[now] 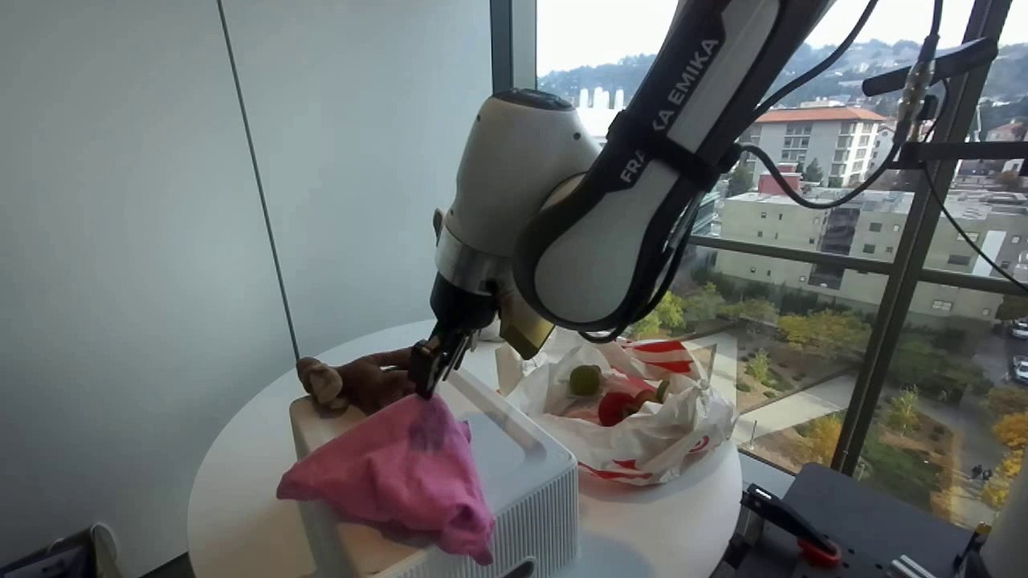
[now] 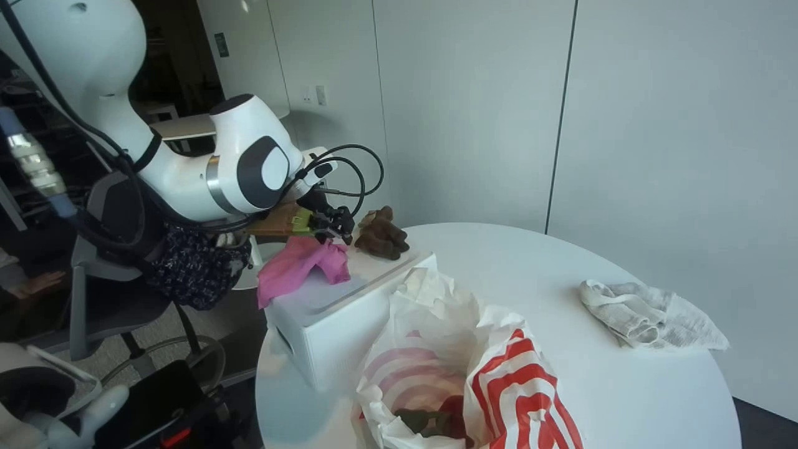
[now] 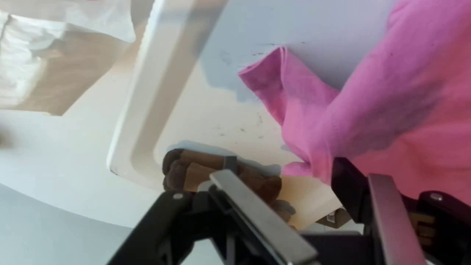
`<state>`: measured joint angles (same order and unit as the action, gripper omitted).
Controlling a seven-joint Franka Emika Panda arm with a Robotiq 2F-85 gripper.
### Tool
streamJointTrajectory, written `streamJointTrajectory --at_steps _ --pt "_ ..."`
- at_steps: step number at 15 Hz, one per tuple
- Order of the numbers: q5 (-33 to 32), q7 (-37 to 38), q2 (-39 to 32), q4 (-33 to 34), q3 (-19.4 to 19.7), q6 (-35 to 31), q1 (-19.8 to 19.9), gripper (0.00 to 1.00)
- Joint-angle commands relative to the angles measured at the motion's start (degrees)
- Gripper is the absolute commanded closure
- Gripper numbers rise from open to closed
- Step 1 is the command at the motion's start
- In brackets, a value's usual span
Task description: Remove everything from the plastic bag and put it on the white box
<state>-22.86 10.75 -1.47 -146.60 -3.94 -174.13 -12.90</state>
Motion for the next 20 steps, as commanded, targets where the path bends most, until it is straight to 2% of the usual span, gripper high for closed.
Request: streamJointTrajectory --at_steps 1,5,9,13,16,18,20 --pt "-5.4 7.0 3.6 -0.1 5.0 1.7 3.8 0.01" --pt "-3.7 10.0 3.3 -1.1 9.3 5.6 8.2 0.00" --pt "1.5 11.3 -1.9 -1.7 12.4 7.0 11.2 0.00" --pt "5.1 15.3 -9.7 0.5 15.3 4.6 14.2 0.00" --pt "14.2 14.6 -16.3 3.9 16.5 2.1 15.5 0.00" --pt "22.4 13.8 -20.4 6.8 15.1 1.3 17.0 0.00" --pt "27.4 14.0 -24.7 10.2 14.8 0.4 16.9 0.00"
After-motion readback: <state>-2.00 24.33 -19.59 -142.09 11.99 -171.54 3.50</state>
